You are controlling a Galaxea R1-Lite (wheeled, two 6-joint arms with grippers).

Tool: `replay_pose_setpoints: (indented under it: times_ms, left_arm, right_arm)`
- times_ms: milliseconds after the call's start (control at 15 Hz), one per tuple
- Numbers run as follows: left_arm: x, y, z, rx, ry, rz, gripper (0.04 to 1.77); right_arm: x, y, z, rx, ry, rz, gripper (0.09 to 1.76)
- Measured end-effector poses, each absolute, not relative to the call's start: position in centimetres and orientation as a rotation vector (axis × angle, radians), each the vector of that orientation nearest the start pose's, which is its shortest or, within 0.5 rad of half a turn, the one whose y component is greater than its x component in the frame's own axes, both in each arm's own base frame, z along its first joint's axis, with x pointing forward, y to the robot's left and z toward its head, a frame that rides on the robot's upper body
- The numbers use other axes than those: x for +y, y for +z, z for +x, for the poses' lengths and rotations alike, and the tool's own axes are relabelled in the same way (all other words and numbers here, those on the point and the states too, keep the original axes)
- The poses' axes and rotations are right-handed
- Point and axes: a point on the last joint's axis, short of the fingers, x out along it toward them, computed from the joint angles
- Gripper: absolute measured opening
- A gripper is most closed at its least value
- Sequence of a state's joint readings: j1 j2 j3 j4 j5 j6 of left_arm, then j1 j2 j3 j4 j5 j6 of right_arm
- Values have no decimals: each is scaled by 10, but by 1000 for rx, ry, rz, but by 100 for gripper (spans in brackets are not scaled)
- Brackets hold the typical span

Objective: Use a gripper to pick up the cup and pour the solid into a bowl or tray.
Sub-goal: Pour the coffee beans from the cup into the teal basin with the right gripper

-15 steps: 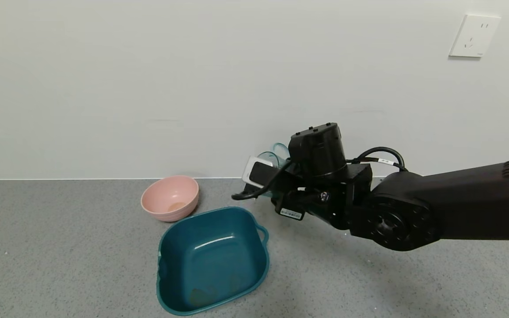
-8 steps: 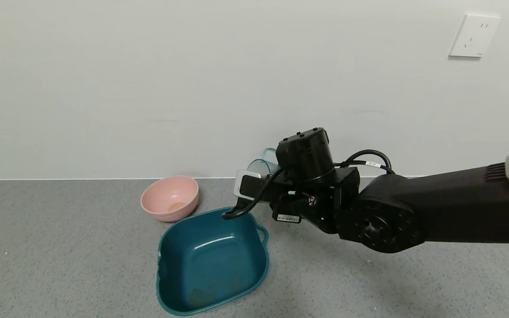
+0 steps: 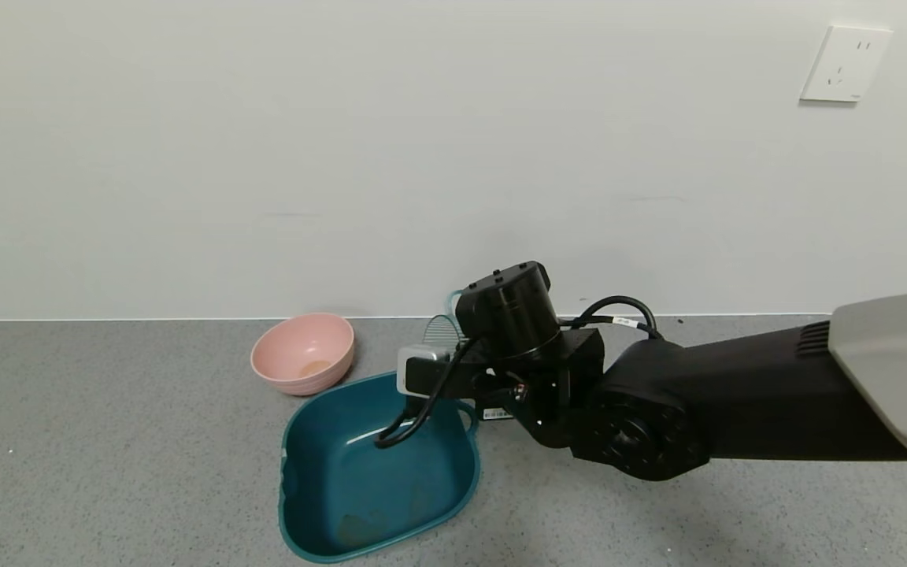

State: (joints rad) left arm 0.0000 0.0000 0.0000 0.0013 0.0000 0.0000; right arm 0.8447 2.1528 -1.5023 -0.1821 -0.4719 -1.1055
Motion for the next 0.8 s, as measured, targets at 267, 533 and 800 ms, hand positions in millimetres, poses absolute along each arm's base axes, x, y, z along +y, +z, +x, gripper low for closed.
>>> replay_pose_setpoints:
  times_ms: [267, 533, 800]
  left_arm:
    - [0, 75, -23, 2, 0, 0, 175]
    - [0, 75, -23, 2, 0, 0, 175]
    - [0, 75, -23, 2, 0, 0, 175]
  right_arm:
    - [330, 153, 292, 113, 559, -1493, 134]
    - [331, 152, 294, 66, 557, -1616, 134]
    - [333, 147, 295, 66, 564, -1667, 134]
